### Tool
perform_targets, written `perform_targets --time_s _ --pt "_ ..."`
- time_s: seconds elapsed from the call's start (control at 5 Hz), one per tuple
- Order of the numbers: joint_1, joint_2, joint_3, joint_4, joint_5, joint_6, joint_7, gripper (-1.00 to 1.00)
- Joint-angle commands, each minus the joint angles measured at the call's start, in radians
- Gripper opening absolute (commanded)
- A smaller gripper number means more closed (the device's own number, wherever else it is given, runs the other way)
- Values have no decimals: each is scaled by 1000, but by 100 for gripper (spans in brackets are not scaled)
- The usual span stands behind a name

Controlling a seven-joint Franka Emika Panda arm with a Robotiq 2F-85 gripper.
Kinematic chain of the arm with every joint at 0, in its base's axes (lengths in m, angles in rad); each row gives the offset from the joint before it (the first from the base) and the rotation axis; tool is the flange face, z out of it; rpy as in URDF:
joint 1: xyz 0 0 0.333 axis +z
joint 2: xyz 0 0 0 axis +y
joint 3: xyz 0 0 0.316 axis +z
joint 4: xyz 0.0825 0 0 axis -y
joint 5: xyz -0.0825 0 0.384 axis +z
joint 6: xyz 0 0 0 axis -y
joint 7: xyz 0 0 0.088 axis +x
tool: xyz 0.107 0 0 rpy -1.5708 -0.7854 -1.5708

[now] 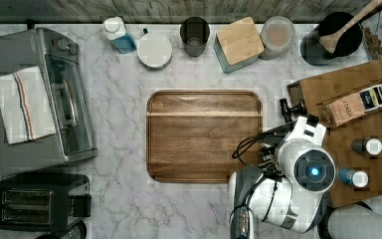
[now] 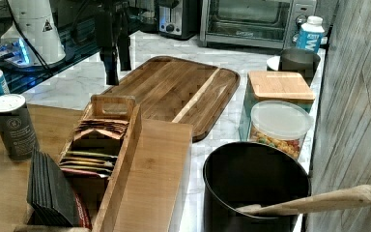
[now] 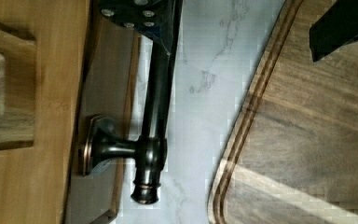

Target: Open the drawer.

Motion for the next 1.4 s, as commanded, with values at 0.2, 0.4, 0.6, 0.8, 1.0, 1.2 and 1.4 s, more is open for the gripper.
perform_targets --time_s 0.2,0.4,0.6,0.8,1.0,1.2,1.4 --pt "-35 -5 -77 -8 92 102 -149 100" --pt "-32 32 -78 3 122 122 -166 100" --pt "-40 66 -74 -7 153 184 -143 100" --pt "-69 93 -57 6 140 185 -121 100" --pt "-64 112 -63 5 158 183 -110 100" --pt "-63 119 -56 -25 168 222 -71 100" --pt "-27 156 -82 -41 215 298 -110 100"
